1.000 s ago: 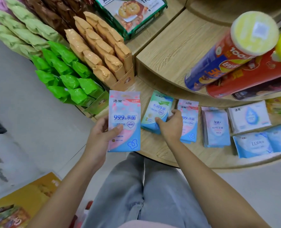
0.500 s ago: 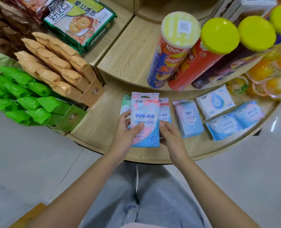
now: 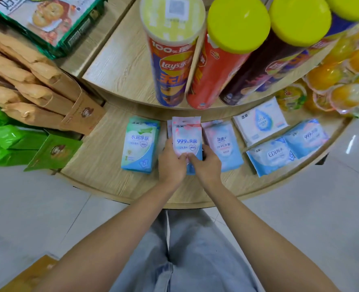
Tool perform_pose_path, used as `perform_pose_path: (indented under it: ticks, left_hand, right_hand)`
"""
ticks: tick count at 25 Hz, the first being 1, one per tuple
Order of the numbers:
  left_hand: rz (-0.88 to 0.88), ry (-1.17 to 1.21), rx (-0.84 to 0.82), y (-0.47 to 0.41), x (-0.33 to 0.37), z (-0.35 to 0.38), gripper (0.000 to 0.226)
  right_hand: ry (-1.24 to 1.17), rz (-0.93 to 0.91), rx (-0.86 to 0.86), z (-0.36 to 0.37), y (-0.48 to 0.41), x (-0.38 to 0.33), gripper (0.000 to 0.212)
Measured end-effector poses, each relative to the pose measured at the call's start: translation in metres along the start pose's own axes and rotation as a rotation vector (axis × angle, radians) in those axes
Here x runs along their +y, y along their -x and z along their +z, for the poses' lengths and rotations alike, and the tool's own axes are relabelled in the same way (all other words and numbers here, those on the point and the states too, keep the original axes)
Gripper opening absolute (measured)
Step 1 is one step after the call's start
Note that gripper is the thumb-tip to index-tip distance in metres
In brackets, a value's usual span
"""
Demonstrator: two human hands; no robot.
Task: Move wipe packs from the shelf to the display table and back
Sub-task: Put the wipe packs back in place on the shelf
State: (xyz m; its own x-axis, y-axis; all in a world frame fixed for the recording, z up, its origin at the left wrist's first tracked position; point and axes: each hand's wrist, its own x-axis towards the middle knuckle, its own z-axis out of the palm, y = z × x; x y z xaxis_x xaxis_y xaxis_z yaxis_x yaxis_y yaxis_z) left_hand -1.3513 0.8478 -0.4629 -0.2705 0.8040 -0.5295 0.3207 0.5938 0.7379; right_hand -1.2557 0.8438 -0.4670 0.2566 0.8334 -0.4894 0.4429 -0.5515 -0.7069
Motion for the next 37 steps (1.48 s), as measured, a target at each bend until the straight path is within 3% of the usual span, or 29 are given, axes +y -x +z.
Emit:
perform_pose_path:
  ticks: [6,8,11,14,16,19,24,31,37]
  left_hand:
    - [0.030,-0.173,0.111,-0.005,-0.020,0.008,0.039]
    - [0.009,-0.107,0.088,-0.004,-0.018,0.005,0.034]
    - [0.019,-0.057,0.064,0.004,-0.003,-0.007,0.025]
    - [0.082,-0.154,0.023,0.020,0.000,-0.032,0.027]
    - [0.165,-0.220,-0.115,0.035,-0.002,-0.046,0.021]
    - [0.270,-0.315,-0.382,0.060,-0.008,-0.057,0.015]
    - [0.515,-0.615,-0.869,0.106,-0.015,-0.025,0.018]
    - [0.860,-0.911,-1.331,0.227,0.001,0.111,0.021]
    - [0.941,-1.031,-1.514,0.371,-0.033,0.236,0.017]
  right_hand:
    - [0.270,-0.104,0.057,0.011,-0.008,0.010,0.027]
    - [0.322,-0.095,0.048,0.009,-0.008,0.010,0.034]
    - [0.241,-0.016,0.025,-0.009,-0.006,0.008,0.038]
    - [0.083,-0.015,-0.028,-0.046,0.014,0.013,0.025]
    - [-0.005,-0.023,-0.055,-0.074,0.041,0.024,0.020]
    - [-0.071,0.053,0.056,-0.097,0.093,0.055,0.018]
    - [-0.336,0.358,0.436,-0.091,0.225,0.134,0.014]
    - [-0.629,0.765,0.802,-0.038,0.406,0.225,0.008]
    - [-0.780,0.963,0.981,-0.052,0.497,0.314,0.009]
